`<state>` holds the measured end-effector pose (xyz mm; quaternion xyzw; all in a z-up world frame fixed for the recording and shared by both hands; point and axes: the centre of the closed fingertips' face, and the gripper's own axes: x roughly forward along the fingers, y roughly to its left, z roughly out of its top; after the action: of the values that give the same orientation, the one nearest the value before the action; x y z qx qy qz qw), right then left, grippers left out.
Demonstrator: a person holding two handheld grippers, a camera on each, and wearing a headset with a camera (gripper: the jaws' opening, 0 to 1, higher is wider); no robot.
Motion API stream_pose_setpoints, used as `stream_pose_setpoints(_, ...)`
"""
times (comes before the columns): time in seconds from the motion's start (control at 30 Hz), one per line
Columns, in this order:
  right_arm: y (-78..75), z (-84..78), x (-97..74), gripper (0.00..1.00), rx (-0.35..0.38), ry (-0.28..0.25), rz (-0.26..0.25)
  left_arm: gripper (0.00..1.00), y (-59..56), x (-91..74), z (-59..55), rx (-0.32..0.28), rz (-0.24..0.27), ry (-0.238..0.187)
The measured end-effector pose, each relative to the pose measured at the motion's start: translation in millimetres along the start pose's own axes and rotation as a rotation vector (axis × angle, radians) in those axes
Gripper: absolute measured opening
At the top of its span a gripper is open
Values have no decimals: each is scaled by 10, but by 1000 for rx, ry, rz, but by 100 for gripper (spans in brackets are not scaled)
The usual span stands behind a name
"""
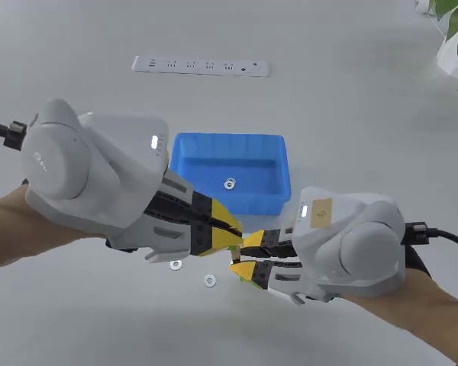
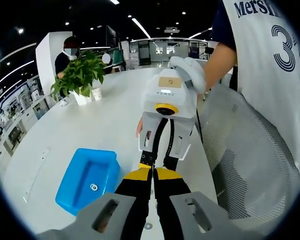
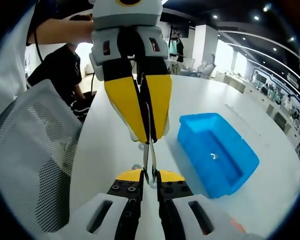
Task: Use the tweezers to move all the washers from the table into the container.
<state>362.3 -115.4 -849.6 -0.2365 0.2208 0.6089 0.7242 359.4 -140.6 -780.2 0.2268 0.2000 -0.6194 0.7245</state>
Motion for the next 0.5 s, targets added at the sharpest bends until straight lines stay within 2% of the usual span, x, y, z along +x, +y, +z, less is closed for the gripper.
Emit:
stream_pose_setpoints(0.3,7,-74,33,11,-3,19,15,5,-25,26,-96,-10,3,18)
stream_pose_setpoints(0.5,9,-49,46,11,4,8,16,5,-31,22,-82,-6,5,18)
